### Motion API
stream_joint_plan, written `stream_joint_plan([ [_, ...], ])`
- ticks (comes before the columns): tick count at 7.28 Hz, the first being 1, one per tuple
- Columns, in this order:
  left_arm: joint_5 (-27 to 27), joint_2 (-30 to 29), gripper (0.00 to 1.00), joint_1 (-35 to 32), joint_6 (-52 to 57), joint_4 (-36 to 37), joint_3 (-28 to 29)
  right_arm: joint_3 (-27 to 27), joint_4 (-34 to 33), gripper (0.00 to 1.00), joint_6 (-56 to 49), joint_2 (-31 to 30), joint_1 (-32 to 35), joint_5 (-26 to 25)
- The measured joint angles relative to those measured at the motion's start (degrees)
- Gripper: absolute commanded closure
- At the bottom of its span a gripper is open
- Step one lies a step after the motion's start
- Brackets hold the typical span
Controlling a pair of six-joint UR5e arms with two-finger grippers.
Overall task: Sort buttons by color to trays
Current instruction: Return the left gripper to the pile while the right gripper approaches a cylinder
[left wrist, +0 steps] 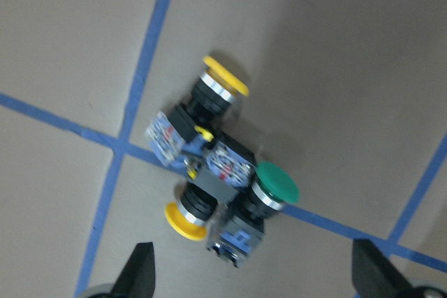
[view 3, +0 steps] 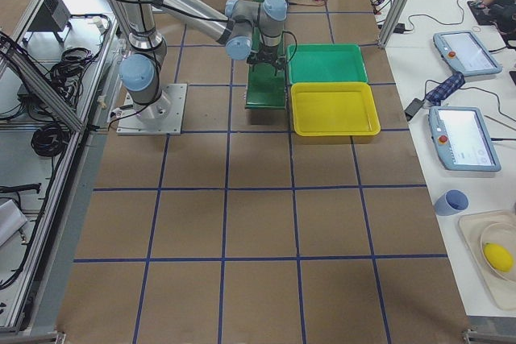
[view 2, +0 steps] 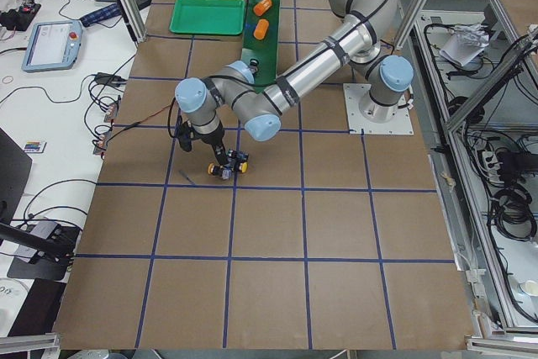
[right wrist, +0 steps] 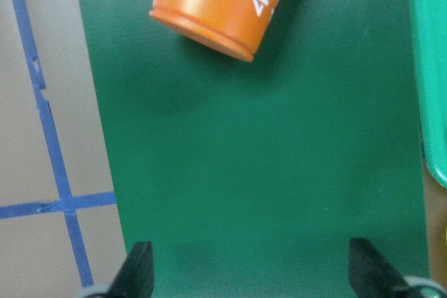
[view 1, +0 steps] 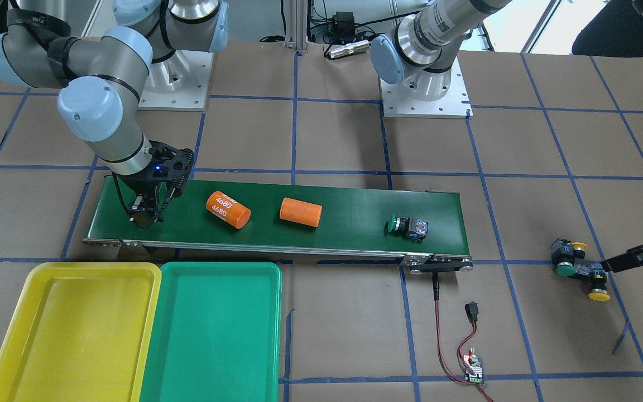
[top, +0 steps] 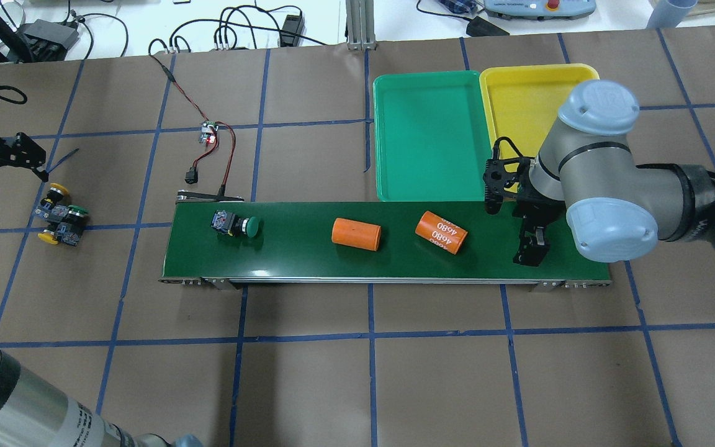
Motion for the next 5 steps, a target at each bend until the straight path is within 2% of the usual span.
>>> stream_joint_plan([
  [3,-0.21,-6.76,0.0,2.53,12.17,-1.76,4.27,0.08,0.25,0.0,6.15,-0.02,0.25,1.72],
  [5,-3.33,-8.55,0.0,3.58,15.26,-5.96,5.6,-0.2,0.26,0.0,12.84,0.02,1.92,2.5],
])
